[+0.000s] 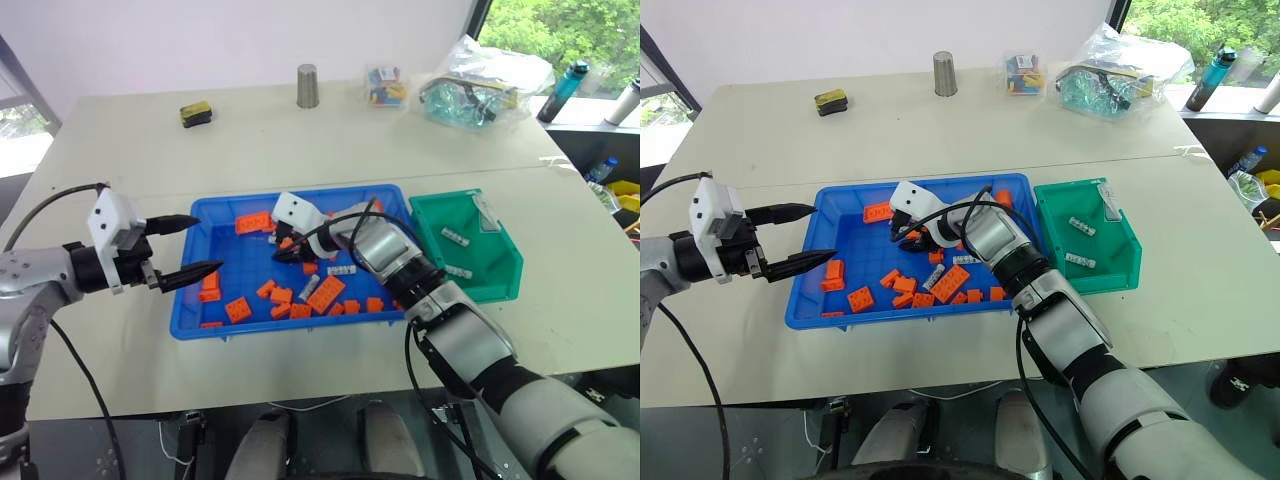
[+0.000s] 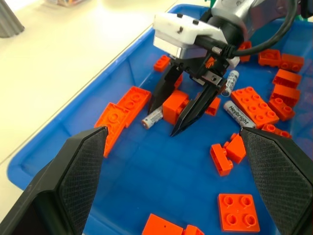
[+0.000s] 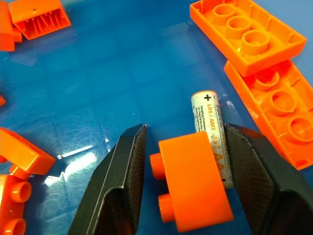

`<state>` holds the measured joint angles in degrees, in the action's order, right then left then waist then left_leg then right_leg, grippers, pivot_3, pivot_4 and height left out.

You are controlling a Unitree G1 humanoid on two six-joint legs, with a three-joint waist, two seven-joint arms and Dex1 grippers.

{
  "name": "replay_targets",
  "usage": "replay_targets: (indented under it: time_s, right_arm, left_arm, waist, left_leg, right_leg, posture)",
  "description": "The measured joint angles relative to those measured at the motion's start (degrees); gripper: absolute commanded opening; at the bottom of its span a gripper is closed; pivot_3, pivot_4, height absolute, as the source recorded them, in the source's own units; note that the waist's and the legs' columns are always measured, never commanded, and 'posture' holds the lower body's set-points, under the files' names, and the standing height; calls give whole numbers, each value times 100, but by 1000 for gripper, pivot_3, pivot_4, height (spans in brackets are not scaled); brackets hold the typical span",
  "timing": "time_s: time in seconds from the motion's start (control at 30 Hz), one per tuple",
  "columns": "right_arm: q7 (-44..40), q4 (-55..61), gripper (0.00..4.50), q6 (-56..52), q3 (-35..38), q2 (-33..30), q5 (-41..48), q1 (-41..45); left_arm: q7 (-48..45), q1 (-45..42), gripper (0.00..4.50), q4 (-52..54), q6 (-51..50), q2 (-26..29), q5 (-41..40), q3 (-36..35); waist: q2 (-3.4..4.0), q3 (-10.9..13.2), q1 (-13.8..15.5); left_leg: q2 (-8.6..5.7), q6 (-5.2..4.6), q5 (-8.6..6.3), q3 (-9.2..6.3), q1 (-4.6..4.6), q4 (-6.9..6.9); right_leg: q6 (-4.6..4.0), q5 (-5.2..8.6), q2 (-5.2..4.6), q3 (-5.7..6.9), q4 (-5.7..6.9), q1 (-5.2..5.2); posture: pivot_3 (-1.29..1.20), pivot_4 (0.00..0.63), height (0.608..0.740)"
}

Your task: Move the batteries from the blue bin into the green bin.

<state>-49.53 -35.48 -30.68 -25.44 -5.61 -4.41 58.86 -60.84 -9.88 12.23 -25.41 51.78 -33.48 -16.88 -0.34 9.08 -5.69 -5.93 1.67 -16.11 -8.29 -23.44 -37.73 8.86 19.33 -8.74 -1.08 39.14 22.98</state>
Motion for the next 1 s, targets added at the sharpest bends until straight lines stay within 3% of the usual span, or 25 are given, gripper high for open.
replay_targets:
  time_s: [0.4,0.67,1.0]
  right_arm:
    - [-249,632,2526,-400,99,-569,29,-59]
    - [-183,816,2526,-636,75,-179,17,601]
    - [-69,-223,2526,-41,-63,100,-159,658]
  left_arm:
    - [-25,0,4500,-38,95,-7,36,23]
    - [-55,-232,4500,-228,113,-8,49,51]
    - [-22,-292,4500,-268,112,-36,53,153]
  waist:
    - [0,0,6]
    - [0,0,-15]
    - [0,0,-10]
  left_leg:
    - [-1,0,0,1,-1,2]
    - [2,0,0,6,-1,6]
    - [-3,0,0,1,-1,4]
  right_leg:
    - [0,0,-2,0,-1,3]
    - [0,0,-2,0,1,10]
    - [0,0,-3,0,1,7]
  posture:
    - [0,150,727]
    - [0,150,727]
    - [0,150,727]
